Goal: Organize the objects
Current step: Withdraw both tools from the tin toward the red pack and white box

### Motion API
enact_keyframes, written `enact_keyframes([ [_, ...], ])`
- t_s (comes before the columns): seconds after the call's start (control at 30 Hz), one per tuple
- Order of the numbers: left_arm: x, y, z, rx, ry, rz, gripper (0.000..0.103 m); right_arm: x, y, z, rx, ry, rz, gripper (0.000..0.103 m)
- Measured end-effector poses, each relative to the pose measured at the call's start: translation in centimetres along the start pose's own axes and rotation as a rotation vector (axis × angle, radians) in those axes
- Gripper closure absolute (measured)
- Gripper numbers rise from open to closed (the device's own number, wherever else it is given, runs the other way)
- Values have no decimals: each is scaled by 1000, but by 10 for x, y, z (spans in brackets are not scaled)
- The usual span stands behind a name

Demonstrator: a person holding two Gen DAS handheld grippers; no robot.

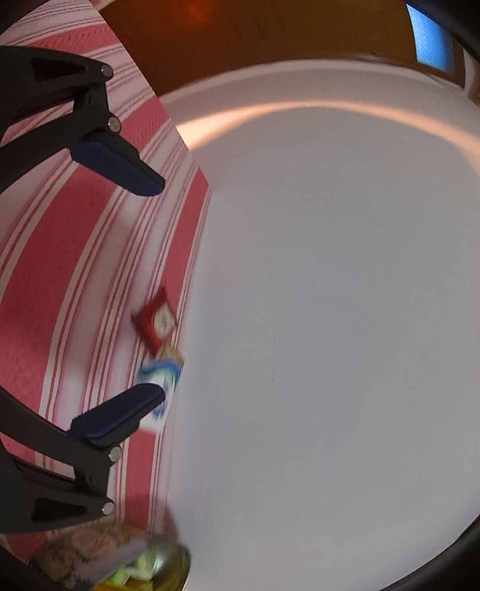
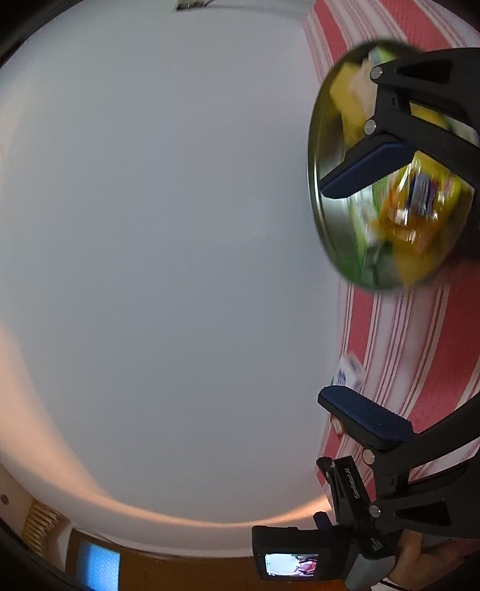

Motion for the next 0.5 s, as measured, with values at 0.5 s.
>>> enact_keyframes([
  [0.5,92,-2,-59,183,-49,217,1,100,4,-169,448,-134,152,1],
])
Point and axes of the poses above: each gripper's, at about its wrist camera, not at the fingertips, and z roughly against the way its jaws point, x to its left, y to its underside, the point moved 8 cm from there along -z, roughly the way its jaws point, and after that the axes turned 14 degrees about x, right-handed, at the moved point
